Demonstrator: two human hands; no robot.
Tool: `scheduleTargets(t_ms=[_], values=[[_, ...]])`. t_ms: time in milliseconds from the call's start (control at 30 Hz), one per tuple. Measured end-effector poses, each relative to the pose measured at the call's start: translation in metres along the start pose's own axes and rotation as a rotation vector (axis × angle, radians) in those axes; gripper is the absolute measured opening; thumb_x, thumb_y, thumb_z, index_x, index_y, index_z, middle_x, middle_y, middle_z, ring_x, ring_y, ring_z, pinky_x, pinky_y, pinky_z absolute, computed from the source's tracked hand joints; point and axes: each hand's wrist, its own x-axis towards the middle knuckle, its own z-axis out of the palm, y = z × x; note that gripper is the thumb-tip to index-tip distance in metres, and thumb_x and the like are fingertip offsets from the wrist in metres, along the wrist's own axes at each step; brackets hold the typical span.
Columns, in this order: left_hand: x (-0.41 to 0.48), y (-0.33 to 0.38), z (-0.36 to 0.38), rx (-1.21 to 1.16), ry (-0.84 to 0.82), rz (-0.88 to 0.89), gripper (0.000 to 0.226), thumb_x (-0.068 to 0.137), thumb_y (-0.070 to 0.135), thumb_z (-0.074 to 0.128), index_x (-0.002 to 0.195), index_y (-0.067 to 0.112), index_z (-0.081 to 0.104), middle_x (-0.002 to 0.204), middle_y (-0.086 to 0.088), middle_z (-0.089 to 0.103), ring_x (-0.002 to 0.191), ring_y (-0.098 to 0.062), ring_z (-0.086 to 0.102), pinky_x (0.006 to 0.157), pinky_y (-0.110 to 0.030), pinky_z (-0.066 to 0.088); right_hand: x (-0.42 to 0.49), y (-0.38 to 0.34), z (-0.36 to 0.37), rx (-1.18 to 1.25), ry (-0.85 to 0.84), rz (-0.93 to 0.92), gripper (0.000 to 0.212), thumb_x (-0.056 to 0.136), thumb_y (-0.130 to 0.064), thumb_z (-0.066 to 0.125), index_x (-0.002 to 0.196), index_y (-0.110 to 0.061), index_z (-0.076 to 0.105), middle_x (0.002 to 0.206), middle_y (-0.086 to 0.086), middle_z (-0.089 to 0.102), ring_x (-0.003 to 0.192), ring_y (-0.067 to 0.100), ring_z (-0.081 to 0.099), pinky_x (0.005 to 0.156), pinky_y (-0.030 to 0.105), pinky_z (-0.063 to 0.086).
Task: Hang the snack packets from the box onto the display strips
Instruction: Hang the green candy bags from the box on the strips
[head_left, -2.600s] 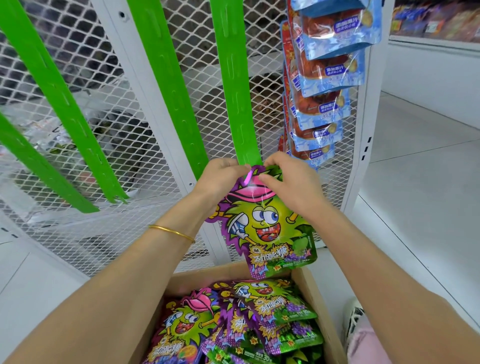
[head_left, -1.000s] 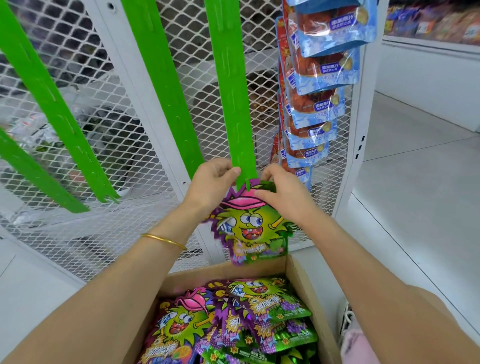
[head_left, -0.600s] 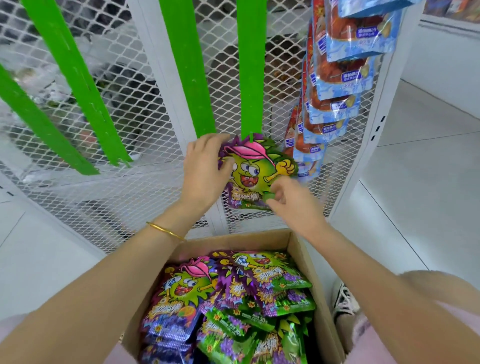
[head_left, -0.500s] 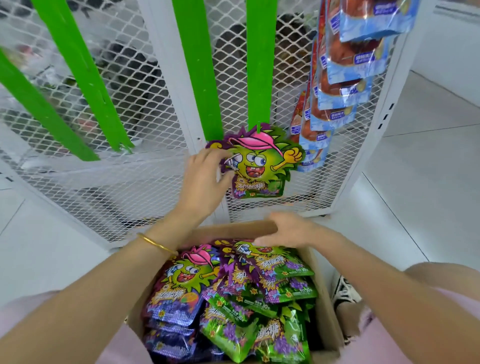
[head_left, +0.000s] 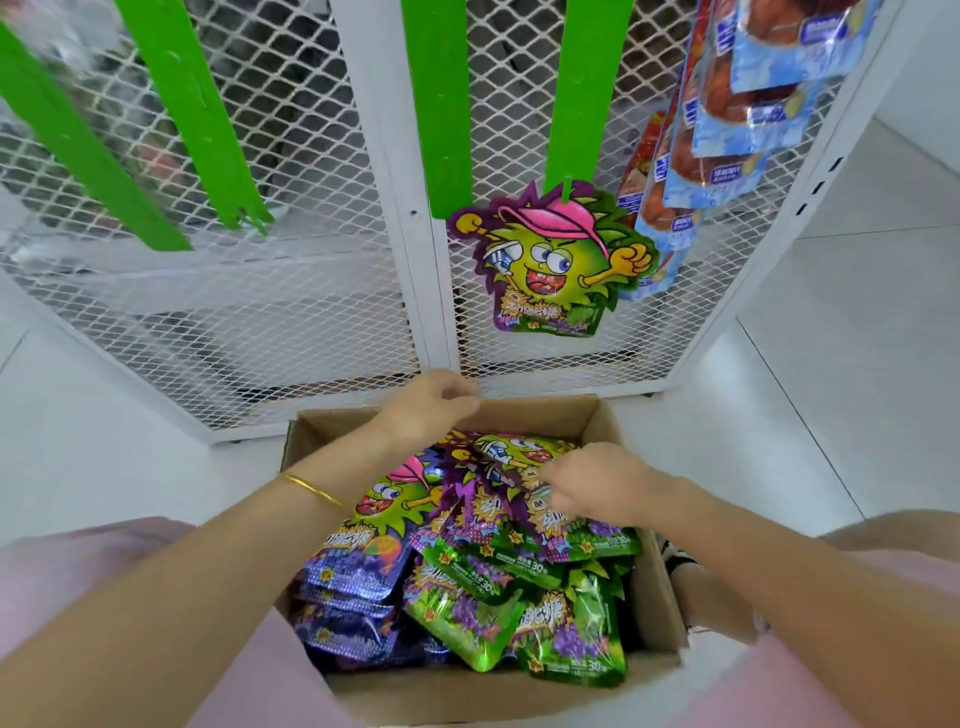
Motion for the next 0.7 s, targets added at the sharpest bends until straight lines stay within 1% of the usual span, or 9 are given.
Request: scheduleTargets(t_ms=[67, 133, 233, 300, 367, 433, 500, 600, 700], values=[[-0.002, -0.001, 0.005, -0.076, -0.064, -0.094, 0.028, 0.095, 0.024, 0.048, 0.12, 0.012, 0.053, 0.114, -0.003, 0.057, 0.106, -0.021, 0.057, 0.086, -0.031, 0.05, -0.004, -0.004, -0.005, -0.058, 0.052, 0.027, 0.021, 0.089, -0.018, 0.041, 0.07, -0.015, 0.034, 0.061, -0.001, 0.038, 0.068, 0.025, 0.05, 0.062, 0.036, 0.041], [-0.004, -0.002, 0.012, -0.2, -0.123, -0.198, 0.039, 0.097, 0.027, 0.046, 0.132, 0.009, 0.043, 0.126, -0.013, 0.054, 0.107, -0.024, 0.058, 0.087, -0.033, 0.052, -0.009, -0.005, -0.014, -0.033, 0.152, 0.084, 0.014, 0.088, -0.018, 0.042, 0.075, -0.014, 0.039, 0.072, 0.004, 0.052, 0.076, 0.028, 0.058, 0.06, 0.033, 0.038], [-0.006, -0.005, 0.022, -0.53, -0.246, -0.389, 0.057, 0.095, 0.034, 0.048, 0.142, 0.009, 0.028, 0.135, -0.03, 0.044, 0.103, -0.033, 0.06, 0.087, -0.036, 0.052, -0.018, -0.006, -0.027, -0.029, 0.511, 0.084, 0.012, 0.082, -0.018, 0.037, 0.072, -0.016, 0.044, 0.07, 0.006, 0.06, 0.063, 0.024, 0.063, 0.047, 0.028, 0.031], [-0.008, -0.002, 0.028, -0.762, -0.34, -0.464, 0.052, 0.092, 0.04, 0.05, 0.133, 0.01, 0.037, 0.126, -0.031, 0.051, 0.099, -0.035, 0.062, 0.084, -0.038, 0.053, -0.025, -0.01, -0.031, -0.004, 0.711, 0.027, 0.017, 0.071, -0.021, 0.034, 0.058, -0.016, 0.045, 0.053, 0.003, 0.055, 0.039, 0.019, 0.054, 0.034, 0.023, 0.023], [-0.01, -0.001, 0.033, -0.848, -0.343, -0.463, 0.039, 0.091, 0.04, 0.053, 0.111, 0.006, 0.051, 0.095, -0.023, 0.066, 0.083, -0.031, 0.067, 0.077, -0.037, 0.057, -0.024, -0.017, -0.023, -0.001, 0.73, -0.044, 0.025, 0.071, -0.024, 0.036, 0.064, -0.014, 0.058, 0.058, -0.001, 0.059, 0.043, 0.018, 0.057, 0.032, 0.022, 0.037], [-0.012, -0.001, 0.038, -0.838, -0.257, -0.419, 0.023, 0.093, 0.022, 0.055, 0.1, 0.001, 0.053, 0.069, -0.014, 0.066, 0.062, -0.024, 0.066, 0.064, -0.035, 0.06, -0.025, -0.025, -0.018, 0.034, 0.665, -0.108, 0.029, 0.075, -0.027, 0.038, 0.074, -0.016, 0.065, 0.071, -0.003, 0.067, 0.056, 0.017, 0.064, 0.041, 0.027, 0.049], [-0.014, -0.005, 0.035, -0.795, -0.2, -0.419, 0.009, 0.092, 0.002, 0.05, 0.101, -0.002, 0.051, 0.076, -0.016, 0.061, 0.061, -0.022, 0.06, 0.056, -0.034, 0.059, -0.029, -0.028, -0.025, 0.141, 0.608, -0.142, 0.035, 0.082, -0.04, 0.037, 0.085, -0.022, 0.067, 0.086, -0.007, 0.069, 0.074, 0.012, 0.066, 0.056, 0.028, 0.053], [-0.027, -0.005, 0.02, -0.665, -0.2, -0.394, 0.016, 0.09, -0.006, 0.045, 0.096, 0.006, 0.054, 0.078, -0.011, 0.058, 0.062, -0.019, 0.054, 0.055, -0.029, 0.054, -0.034, -0.024, -0.042, 0.444, 0.589, -0.009, 0.047, 0.085, -0.061, 0.033, 0.098, -0.029, 0.064, 0.1, -0.01, 0.066, 0.092, 0.008, 0.061, 0.077, 0.034, 0.049], [-0.048, 0.0, 0.001, -0.595, -0.295, -0.296, 0.025, 0.09, -0.01, 0.043, 0.1, 0.01, 0.056, 0.093, -0.012, 0.064, 0.08, -0.024, 0.058, 0.074, -0.036, 0.053, -0.027, -0.008, -0.053, 0.622, 0.691, 0.254, 0.041, 0.092, -0.042, 0.049, 0.124, -0.017, 0.054, 0.124, 0.004, 0.058, 0.114, 0.021, 0.055, 0.095, 0.038, 0.044]])
